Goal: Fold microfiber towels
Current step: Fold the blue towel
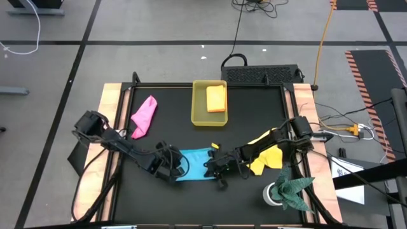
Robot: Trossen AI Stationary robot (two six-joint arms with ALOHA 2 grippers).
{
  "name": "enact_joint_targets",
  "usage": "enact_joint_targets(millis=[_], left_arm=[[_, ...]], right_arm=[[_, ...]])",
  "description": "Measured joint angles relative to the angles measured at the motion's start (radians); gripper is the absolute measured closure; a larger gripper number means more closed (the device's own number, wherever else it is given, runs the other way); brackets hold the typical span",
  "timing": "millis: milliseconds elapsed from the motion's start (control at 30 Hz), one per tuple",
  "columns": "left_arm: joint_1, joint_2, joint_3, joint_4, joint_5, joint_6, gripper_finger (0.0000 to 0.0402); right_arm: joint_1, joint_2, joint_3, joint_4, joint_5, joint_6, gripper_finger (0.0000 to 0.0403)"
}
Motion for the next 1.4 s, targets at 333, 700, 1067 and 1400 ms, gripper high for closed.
enact_joint_targets(millis=[333,700,1067,1400], left_arm=[[-0.016,-0.015,0.004,0.022,-0.001,0.003,0.0259],[-0.04,0.008,-0.003,0.103,0.019,0.098,0.0259],[-0.053,0.019,-0.012,0.16,-0.015,0.068,0.0259],[-0.045,0.029,-0.011,0.255,-0.022,0.19,0.0259]], right_arm=[[0.015,-0.135,-0.012,-0.092,-0.056,-0.018,0.0403],[-0.013,-0.105,-0.023,-0.072,0.159,0.001,0.0403],[-0.023,-0.253,-0.185,-0.108,0.13,-0.021,0.0403],[-0.059,-0.271,-0.245,0.095,0.184,0.013,0.0403]])
